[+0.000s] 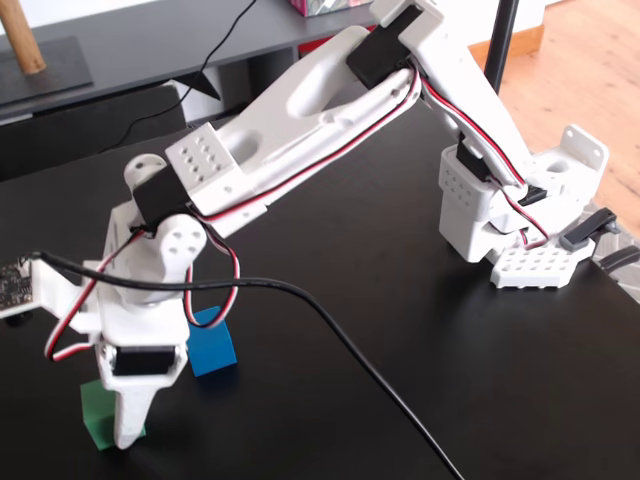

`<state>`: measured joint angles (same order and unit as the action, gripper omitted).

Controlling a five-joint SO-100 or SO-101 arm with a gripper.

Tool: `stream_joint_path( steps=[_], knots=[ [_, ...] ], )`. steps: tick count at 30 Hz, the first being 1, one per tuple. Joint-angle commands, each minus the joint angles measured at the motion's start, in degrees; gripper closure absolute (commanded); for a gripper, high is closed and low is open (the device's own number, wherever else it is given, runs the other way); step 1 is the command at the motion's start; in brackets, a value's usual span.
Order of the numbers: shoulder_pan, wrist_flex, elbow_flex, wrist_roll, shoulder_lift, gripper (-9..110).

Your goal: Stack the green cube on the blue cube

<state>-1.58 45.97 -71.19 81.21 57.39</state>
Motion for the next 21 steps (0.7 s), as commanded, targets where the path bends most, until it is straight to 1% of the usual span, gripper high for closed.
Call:
stream_joint_path(
  steps=[1,14,21],
  knots=[
    [-1.1,0.9,-0.1,-0.9,5.0,96],
    [-2.5,10.1,-0.4,-2.7,18.1,97],
    [-2.4,20.6,0.5,-1.1,26.5,98]
  ],
)
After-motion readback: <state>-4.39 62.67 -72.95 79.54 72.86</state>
